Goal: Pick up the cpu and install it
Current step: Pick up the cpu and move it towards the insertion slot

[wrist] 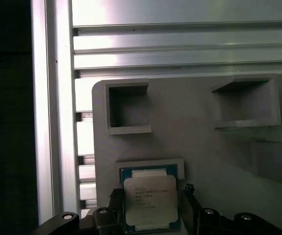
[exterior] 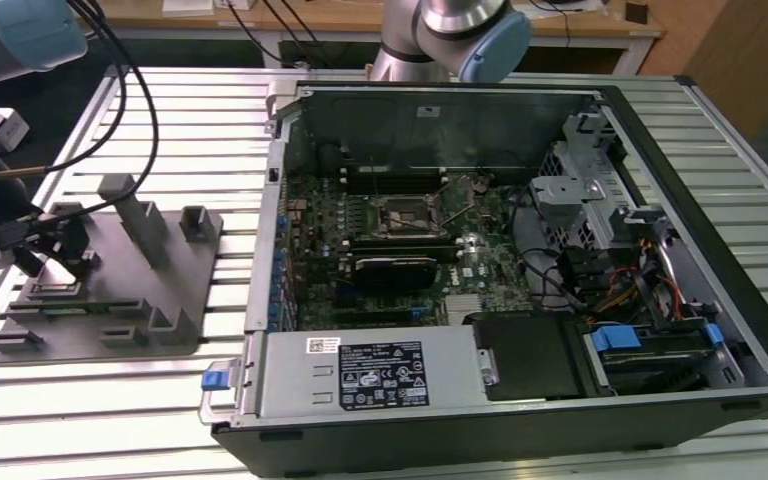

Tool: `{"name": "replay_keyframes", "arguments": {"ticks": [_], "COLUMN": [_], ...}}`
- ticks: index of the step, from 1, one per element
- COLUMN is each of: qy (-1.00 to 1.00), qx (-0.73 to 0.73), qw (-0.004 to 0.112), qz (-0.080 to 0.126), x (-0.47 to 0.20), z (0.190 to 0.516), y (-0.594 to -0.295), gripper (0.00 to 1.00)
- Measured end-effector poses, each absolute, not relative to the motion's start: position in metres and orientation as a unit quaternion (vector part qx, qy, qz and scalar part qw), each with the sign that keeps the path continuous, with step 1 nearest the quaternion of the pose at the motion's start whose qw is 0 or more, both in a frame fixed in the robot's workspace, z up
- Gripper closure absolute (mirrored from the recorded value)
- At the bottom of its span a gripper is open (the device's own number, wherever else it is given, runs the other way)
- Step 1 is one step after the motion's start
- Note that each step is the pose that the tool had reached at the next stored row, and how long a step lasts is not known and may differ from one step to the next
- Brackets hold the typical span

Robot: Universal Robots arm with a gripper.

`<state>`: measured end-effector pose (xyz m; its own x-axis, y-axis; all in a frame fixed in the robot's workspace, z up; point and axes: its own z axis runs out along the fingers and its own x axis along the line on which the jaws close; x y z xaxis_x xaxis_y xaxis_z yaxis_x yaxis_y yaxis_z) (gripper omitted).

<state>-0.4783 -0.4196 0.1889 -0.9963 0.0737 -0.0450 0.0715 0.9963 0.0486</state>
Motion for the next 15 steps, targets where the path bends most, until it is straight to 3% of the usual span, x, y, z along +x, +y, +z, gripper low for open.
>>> {"name": "replay_keyframes", "arguments": {"ticks": [15], "qy": [0.999], "qx": [0.036], "qw": [0.023], "qz": [0.024], "x": [-0.4783], "z": [0.183], "y": [-0.4193], "gripper": [0.41]}}
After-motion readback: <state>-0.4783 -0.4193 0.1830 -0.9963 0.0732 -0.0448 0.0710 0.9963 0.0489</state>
